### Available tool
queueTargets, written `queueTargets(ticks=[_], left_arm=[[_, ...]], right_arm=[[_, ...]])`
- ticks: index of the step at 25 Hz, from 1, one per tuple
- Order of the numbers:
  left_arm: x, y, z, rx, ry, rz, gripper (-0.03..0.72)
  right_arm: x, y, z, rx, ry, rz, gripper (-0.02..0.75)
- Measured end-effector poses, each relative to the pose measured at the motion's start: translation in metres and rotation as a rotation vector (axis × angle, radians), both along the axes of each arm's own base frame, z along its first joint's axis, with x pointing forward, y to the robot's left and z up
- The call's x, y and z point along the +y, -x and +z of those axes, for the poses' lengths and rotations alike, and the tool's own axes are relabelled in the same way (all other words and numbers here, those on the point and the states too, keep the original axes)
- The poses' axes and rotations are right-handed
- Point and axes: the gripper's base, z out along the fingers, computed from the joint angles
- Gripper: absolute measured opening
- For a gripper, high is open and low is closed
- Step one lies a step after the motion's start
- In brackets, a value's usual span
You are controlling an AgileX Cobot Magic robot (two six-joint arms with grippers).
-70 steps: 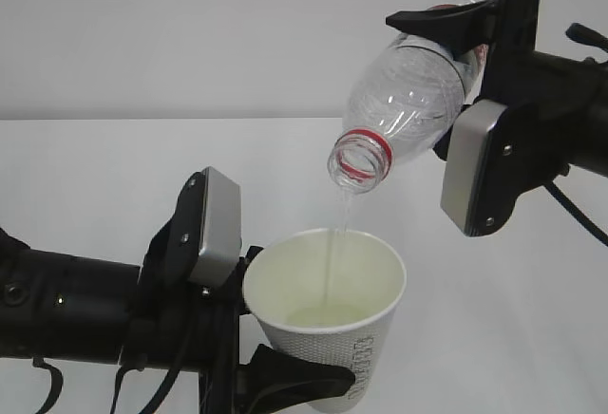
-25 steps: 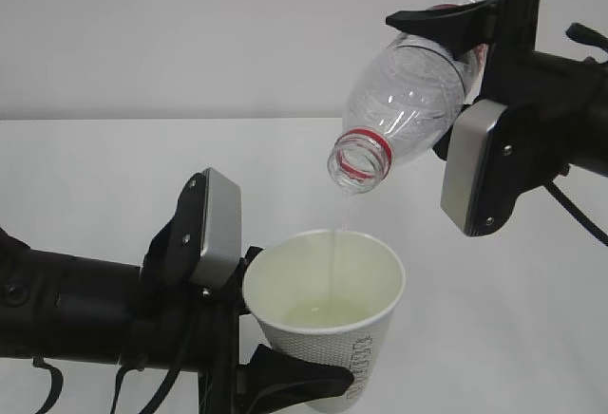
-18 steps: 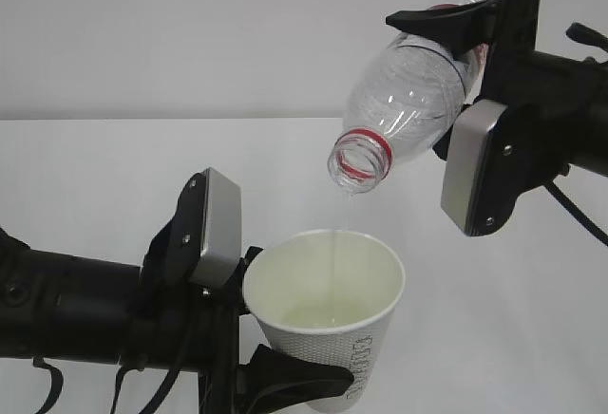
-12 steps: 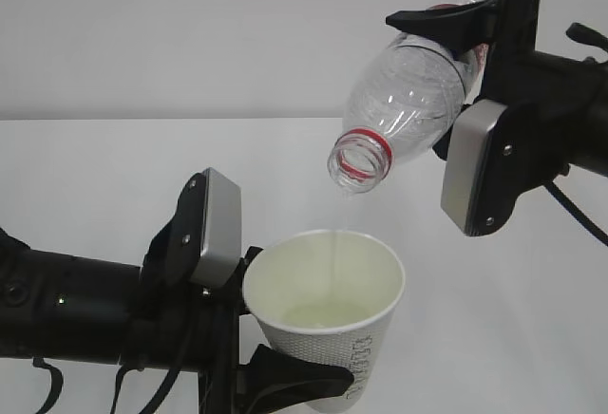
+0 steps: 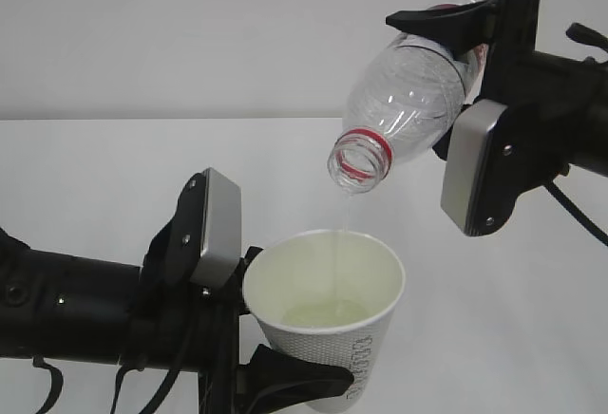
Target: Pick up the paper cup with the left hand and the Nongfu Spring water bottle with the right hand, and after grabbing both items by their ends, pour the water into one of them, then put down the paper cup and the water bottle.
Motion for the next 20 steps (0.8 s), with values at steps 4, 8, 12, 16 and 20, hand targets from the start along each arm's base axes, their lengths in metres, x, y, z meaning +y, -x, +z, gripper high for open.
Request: queueTargets(ticks=[4, 8, 12, 16, 20], left_arm=[[0.0, 0.0, 0.0, 0.0, 0.0, 0.0, 0.502], [0.0, 0.0, 0.0, 0.0, 0.0, 0.0, 0.502], [0.0, 0.0, 0.0, 0.0, 0.0, 0.0, 0.502], [0.0, 0.0, 0.0, 0.0, 0.0, 0.0, 0.502], [0.0, 0.0, 0.0, 0.0, 0.0, 0.0, 0.502]], right_arm=[[0.0, 0.0, 0.0, 0.0, 0.0, 0.0, 0.521], [0.0, 0.0, 0.0, 0.0, 0.0, 0.0, 0.521], [0.0001, 0.0001, 0.0002, -0.001, -0.001, 0.001, 0.521], [0.0001, 0.0001, 0.0002, -0.001, -0.001, 0.001, 0.521], [0.0001, 0.0001, 0.0003, -0.003, -0.003, 0.002, 0.521]])
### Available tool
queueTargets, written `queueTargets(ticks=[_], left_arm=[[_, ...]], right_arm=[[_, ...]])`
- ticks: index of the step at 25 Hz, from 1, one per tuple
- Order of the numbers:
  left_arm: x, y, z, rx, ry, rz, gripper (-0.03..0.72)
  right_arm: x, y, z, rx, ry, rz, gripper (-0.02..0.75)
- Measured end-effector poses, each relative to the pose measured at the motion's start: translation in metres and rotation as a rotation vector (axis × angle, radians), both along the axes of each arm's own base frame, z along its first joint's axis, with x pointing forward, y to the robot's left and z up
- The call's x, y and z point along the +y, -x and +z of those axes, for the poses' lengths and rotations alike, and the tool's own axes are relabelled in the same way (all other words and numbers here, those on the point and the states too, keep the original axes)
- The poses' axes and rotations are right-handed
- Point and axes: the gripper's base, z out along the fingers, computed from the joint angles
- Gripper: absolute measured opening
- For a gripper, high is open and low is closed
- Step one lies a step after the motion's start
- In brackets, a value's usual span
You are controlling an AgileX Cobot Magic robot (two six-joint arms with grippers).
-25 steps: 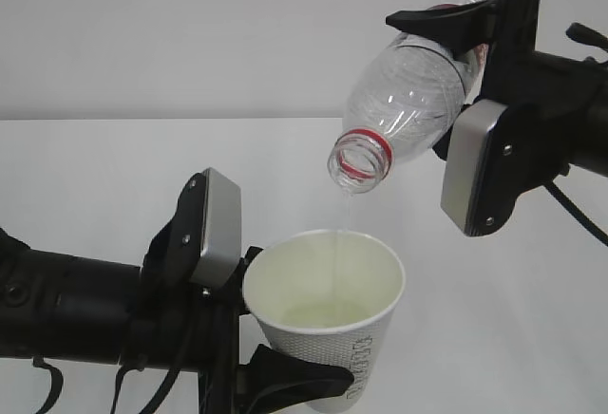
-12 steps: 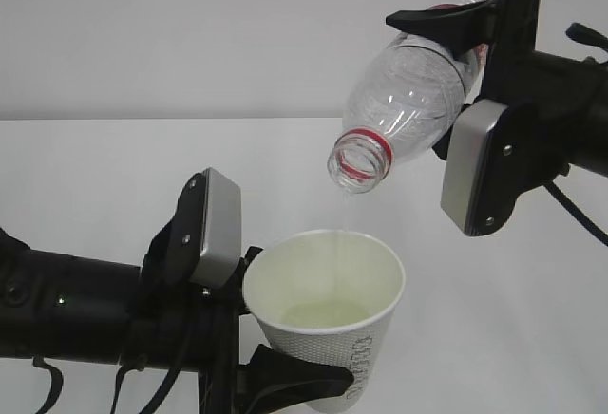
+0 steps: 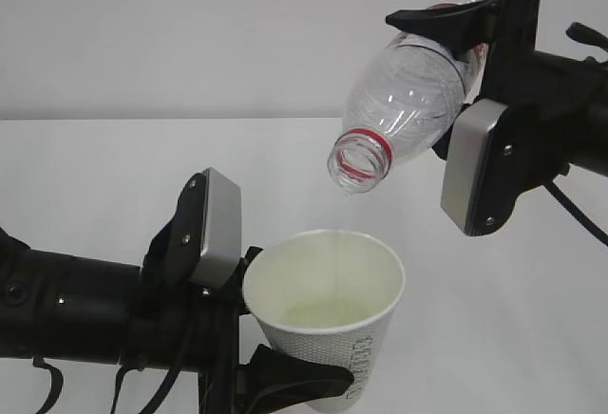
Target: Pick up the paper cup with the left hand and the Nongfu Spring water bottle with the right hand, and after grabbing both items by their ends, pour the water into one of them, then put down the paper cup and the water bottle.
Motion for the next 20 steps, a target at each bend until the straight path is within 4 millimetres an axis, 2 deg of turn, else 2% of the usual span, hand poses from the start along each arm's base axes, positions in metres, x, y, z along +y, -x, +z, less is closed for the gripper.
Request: queueTargets(ticks=[20], left_arm=[[0.0, 0.0, 0.0, 0.0, 0.0, 0.0, 0.501]], right_arm=[[0.0, 0.0, 0.0, -0.007, 0.008, 0.001, 0.521]])
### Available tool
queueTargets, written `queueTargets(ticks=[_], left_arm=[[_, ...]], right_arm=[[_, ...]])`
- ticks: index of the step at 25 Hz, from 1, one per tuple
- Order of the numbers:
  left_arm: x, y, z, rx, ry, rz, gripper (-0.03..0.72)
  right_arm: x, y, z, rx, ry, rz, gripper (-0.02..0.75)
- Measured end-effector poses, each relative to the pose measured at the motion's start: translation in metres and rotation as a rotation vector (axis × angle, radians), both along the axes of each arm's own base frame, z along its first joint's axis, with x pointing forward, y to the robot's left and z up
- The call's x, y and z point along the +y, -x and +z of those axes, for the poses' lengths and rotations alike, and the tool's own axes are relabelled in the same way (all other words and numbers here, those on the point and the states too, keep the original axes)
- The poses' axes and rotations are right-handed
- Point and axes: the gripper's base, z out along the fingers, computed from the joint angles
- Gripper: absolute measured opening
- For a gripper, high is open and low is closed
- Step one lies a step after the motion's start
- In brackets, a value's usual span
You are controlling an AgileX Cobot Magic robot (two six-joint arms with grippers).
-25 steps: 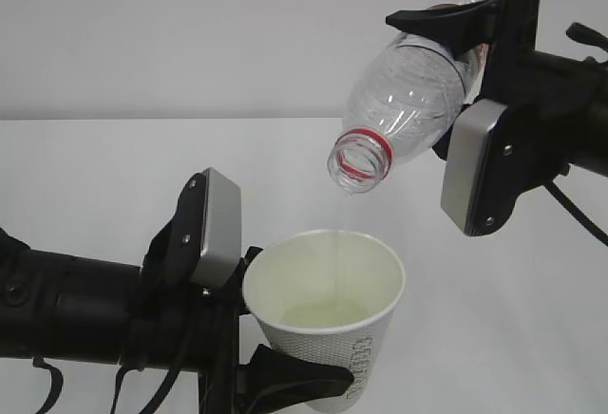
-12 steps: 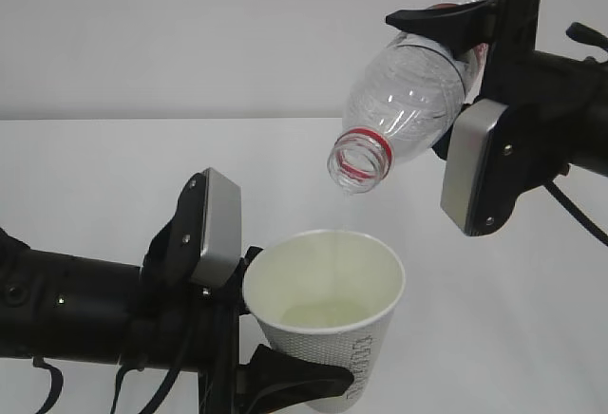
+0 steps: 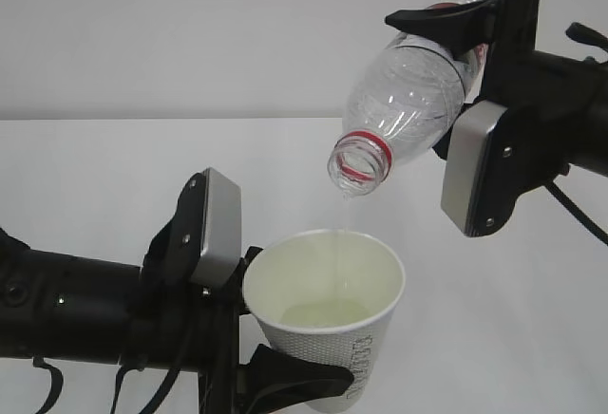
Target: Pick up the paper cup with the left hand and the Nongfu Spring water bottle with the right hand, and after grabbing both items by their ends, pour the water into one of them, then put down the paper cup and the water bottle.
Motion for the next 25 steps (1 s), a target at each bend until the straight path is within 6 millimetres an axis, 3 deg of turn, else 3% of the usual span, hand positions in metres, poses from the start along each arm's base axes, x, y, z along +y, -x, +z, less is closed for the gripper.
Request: queueTargets(ticks=[25], left_arm=[[0.0, -0.0001, 0.0, 0.0, 0.0, 0.002, 0.501]], right_arm=[[0.0, 0.0, 0.0, -0.004, 0.004, 0.0, 0.521]])
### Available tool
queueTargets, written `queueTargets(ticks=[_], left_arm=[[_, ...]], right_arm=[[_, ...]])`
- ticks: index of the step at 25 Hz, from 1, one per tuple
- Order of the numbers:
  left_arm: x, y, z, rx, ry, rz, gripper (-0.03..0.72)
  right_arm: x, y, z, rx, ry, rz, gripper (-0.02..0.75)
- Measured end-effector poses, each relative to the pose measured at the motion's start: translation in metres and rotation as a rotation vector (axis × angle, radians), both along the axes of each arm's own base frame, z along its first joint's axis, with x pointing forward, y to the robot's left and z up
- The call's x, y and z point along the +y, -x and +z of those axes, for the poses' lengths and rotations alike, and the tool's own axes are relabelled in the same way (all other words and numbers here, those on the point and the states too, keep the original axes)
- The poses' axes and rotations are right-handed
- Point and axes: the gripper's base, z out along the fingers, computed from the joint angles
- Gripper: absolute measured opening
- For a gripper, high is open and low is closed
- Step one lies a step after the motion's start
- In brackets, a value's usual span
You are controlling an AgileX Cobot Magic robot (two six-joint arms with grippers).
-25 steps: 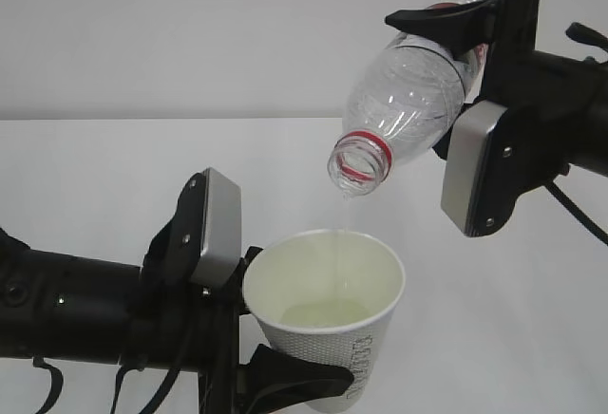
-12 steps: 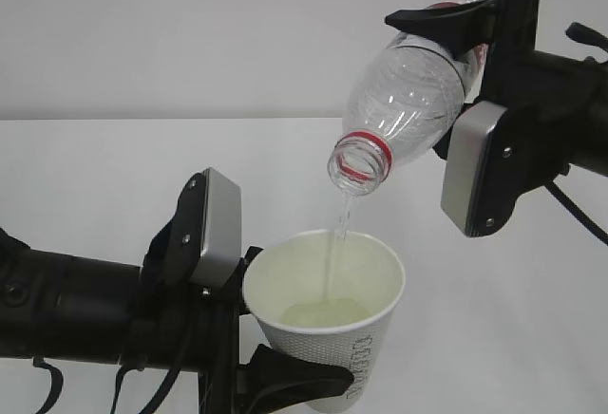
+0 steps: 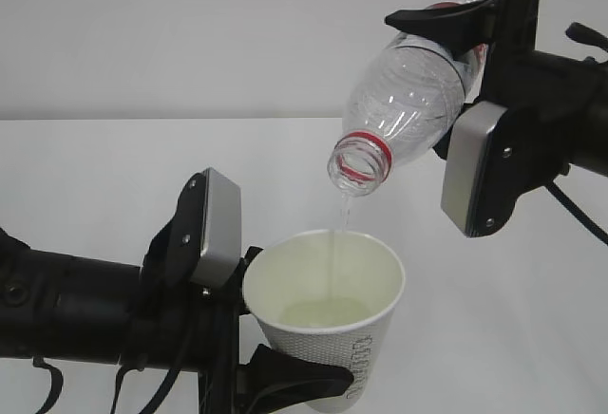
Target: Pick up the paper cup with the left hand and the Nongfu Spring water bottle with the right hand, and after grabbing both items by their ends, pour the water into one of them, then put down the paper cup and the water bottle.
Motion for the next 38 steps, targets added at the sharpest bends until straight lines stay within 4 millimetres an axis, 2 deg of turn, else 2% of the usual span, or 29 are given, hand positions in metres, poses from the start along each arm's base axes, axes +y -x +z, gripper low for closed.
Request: queueTargets(ticks=[38], left_arm=[[0.0, 0.0, 0.0, 0.0, 0.0, 0.0, 0.5]], right_arm=[[0.0, 0.0, 0.0, -0.001, 0.002, 0.0, 0.52]])
